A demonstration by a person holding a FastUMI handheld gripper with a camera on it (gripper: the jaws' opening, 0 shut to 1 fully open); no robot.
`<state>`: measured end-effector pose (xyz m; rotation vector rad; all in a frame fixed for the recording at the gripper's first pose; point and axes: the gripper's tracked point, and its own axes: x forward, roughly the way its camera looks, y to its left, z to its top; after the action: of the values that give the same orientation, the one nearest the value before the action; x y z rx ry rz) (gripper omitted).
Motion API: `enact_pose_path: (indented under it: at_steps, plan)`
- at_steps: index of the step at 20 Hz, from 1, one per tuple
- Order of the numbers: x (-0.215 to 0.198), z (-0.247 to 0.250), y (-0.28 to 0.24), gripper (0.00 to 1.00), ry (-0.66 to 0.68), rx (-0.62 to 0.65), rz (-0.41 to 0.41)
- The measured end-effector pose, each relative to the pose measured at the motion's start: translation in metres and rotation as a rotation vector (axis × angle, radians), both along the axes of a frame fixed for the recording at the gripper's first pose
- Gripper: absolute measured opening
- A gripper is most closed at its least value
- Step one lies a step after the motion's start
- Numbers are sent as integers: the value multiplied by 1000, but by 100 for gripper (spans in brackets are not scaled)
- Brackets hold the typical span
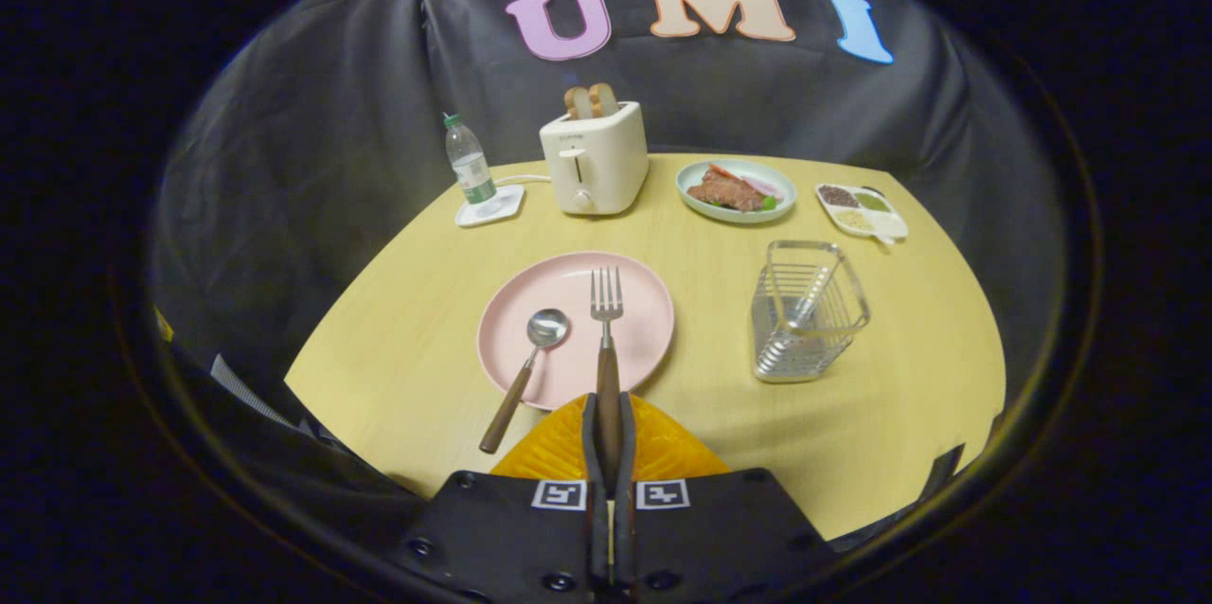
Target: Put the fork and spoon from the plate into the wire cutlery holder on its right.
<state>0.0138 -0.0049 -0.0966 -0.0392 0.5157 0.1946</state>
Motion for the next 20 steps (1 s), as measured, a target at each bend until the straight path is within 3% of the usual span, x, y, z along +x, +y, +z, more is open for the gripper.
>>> enact_pose_path:
  at_steps: [9,20]
  plan:
    - [1,67,-83,5,27,-38,-86]
    - [25,43,-137,5,279,-64,-143]
